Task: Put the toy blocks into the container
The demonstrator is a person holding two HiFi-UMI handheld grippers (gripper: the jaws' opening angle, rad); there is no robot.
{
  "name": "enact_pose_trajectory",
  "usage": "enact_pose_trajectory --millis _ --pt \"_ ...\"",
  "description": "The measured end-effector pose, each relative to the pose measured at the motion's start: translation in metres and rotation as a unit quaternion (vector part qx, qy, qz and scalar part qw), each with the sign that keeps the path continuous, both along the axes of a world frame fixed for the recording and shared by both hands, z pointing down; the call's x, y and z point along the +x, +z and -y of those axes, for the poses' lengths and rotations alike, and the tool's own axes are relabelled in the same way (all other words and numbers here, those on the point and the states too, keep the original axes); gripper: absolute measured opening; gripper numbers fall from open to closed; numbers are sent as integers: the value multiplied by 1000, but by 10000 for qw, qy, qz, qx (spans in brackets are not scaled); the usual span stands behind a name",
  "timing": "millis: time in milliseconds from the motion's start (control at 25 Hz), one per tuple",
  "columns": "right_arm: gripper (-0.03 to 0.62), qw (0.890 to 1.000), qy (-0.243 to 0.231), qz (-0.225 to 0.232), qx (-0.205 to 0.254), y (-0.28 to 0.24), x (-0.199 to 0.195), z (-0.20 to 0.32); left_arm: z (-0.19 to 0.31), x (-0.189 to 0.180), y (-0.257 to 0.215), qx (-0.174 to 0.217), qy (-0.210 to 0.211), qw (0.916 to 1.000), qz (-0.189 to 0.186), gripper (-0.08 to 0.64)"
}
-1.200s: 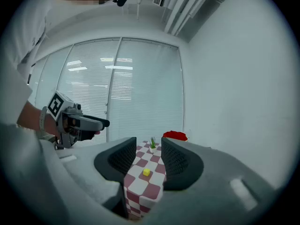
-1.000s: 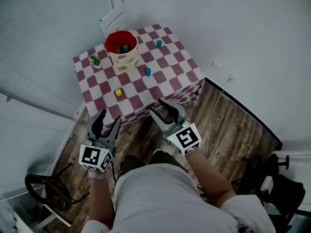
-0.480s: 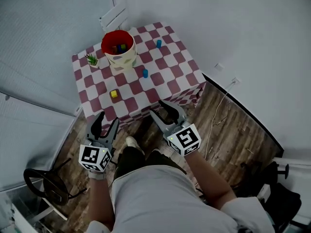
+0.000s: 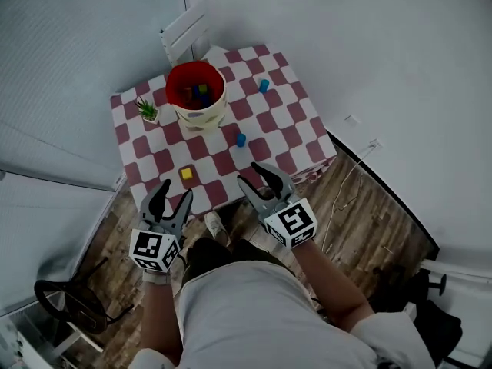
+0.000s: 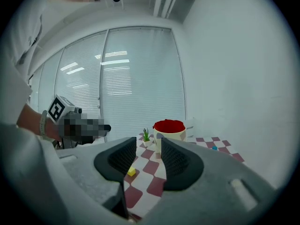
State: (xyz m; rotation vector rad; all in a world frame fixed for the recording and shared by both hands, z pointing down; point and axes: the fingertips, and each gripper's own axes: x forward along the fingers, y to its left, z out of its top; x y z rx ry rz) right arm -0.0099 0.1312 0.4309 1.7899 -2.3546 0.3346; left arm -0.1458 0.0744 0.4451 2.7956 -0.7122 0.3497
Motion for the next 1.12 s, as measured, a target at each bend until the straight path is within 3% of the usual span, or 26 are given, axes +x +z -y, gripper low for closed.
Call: enact_pose_trajectory --millis 480,720,1120 --pt "153 9972 -348 -173 -645 37 -21 119 86 -15 56 -632 156 9975 271 212" --pt "153 9934 -601 -238 -951 57 -29 140 86 -21 88 -1017 50 9941 374 212" --pt "153 9824 -1192 -343 -1395 87 -25 145 70 -13 149 -1350 -202 9868 867 224"
